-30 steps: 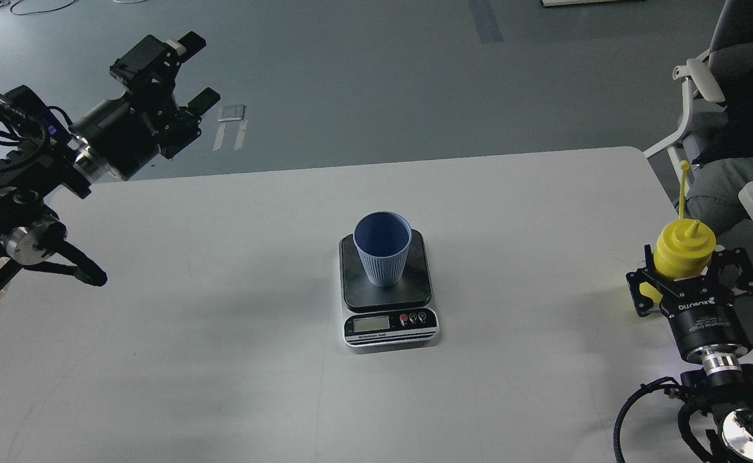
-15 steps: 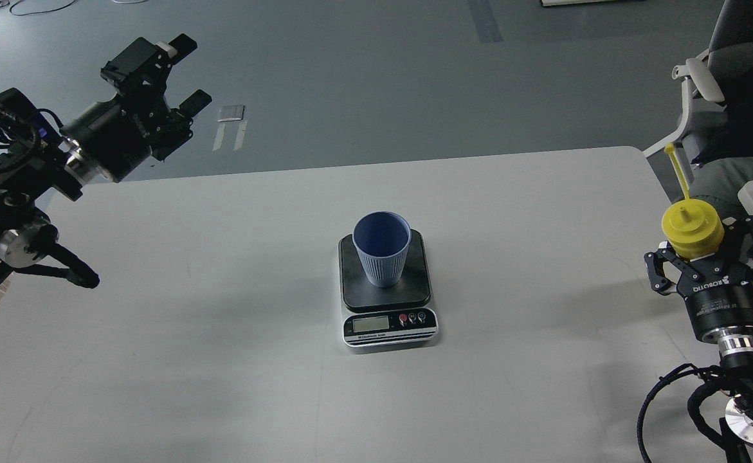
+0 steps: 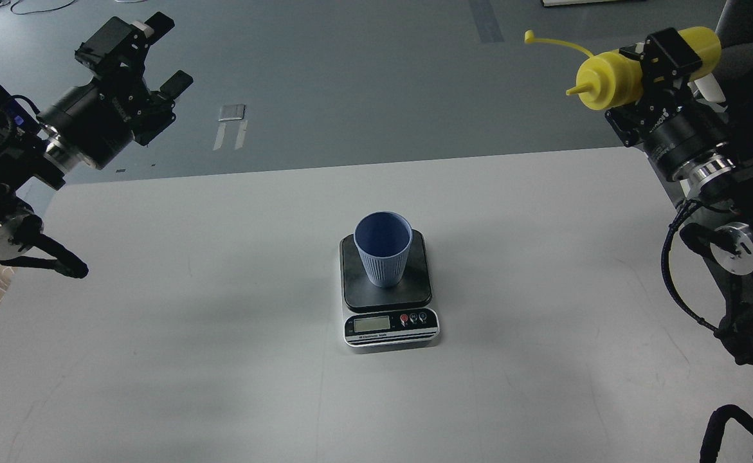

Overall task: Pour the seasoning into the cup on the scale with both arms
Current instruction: 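Lift the yellow bottle and tilt its nozzle down over the blue cup, then tilt the yellow bottle back upright and raise it with the right gripper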

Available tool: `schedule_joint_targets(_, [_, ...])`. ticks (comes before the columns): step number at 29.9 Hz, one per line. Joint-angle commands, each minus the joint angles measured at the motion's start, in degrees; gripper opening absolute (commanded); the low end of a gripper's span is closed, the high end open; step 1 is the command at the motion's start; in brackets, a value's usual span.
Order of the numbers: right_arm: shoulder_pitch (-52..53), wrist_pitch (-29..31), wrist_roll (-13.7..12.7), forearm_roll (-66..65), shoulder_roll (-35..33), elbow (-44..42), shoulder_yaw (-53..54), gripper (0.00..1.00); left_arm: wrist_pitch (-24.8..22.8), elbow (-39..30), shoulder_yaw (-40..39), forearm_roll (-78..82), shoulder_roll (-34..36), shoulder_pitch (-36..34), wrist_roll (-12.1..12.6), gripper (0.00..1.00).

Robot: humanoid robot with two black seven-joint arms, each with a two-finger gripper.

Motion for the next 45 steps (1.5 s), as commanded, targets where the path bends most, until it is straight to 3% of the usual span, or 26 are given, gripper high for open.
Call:
schedule_joint_targets(1, [2.2, -6.49, 0.07, -11.64, 0.26, 0.13, -9.07, 0.0, 0.0, -0.05, -0.44, 0.0, 0.12, 0.09, 0.0, 0.98])
schedule_joint_targets(9, [5.98, -15.37, 0.59, -16.74, 0.35, 2.07, -25.24, 0.0, 0.0, 0.04, -0.7, -0.18, 0.65, 0.79, 0.0, 0.98])
schedule_joint_targets(20, [6.86, -15.47, 0.68, -19.02, -0.44, 8.3, -34.48, 0.0, -0.27, 0.48, -2.9, -0.09, 1.09, 2.91, 0.0, 0.98])
schedule_joint_targets(26, [6.16, -15.47, 1.91, -25.71, -0.62, 9.27, -35.72, 0.0, -0.44, 0.48, -3.16, -0.09, 1.27, 2.91, 0.0, 0.98])
schedule_joint_targets(45, [2.47, -16.43, 1.91, -31.08, -1.23, 9.98, -36.07, 0.0, -0.53, 0.48, -3.34, -0.09, 1.44, 2.91, 0.0, 0.98])
